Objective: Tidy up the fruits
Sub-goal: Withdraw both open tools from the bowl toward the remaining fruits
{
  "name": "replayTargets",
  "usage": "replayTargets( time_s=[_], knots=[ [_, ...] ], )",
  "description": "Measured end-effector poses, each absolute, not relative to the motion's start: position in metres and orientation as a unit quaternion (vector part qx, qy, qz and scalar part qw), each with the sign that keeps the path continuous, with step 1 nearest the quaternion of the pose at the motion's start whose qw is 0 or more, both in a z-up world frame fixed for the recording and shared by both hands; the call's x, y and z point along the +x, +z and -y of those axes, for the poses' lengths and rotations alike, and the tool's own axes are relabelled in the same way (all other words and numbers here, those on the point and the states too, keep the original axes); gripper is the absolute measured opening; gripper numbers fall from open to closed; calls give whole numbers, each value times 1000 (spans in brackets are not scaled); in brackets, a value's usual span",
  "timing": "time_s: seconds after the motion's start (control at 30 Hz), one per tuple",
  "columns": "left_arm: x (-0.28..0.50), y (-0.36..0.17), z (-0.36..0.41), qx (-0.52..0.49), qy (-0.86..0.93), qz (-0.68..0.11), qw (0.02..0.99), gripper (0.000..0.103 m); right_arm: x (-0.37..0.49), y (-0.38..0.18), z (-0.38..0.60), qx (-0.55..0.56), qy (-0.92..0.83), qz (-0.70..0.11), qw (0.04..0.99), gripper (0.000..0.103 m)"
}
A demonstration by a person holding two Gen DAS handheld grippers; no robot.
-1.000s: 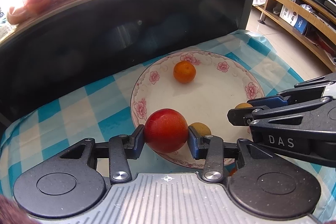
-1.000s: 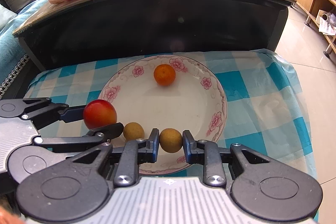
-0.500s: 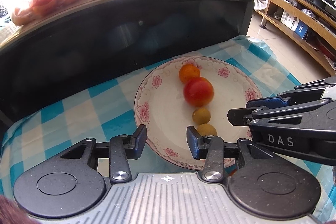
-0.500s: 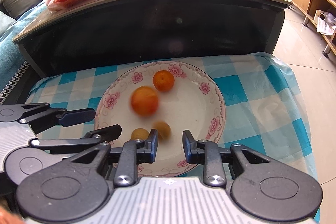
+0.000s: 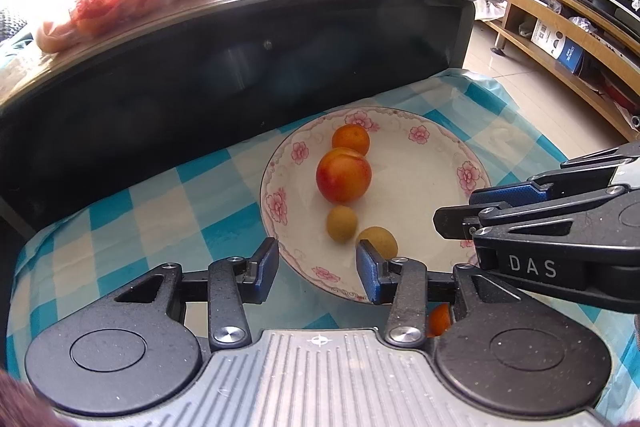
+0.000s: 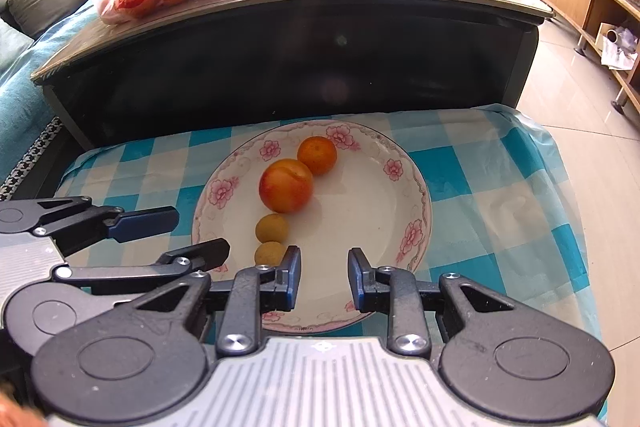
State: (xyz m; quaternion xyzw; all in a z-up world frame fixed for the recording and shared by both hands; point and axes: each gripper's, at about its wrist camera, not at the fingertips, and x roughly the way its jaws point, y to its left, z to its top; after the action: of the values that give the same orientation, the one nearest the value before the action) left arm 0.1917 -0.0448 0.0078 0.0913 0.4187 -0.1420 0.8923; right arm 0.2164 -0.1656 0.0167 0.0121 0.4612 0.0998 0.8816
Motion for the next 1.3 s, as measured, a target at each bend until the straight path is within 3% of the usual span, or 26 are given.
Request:
replayTargets(
  time_s=[1.3],
  knots=[
    [134,3,42,92,-156,-439,880,50,154,16,162,13,94,-478,873,30]
  ],
)
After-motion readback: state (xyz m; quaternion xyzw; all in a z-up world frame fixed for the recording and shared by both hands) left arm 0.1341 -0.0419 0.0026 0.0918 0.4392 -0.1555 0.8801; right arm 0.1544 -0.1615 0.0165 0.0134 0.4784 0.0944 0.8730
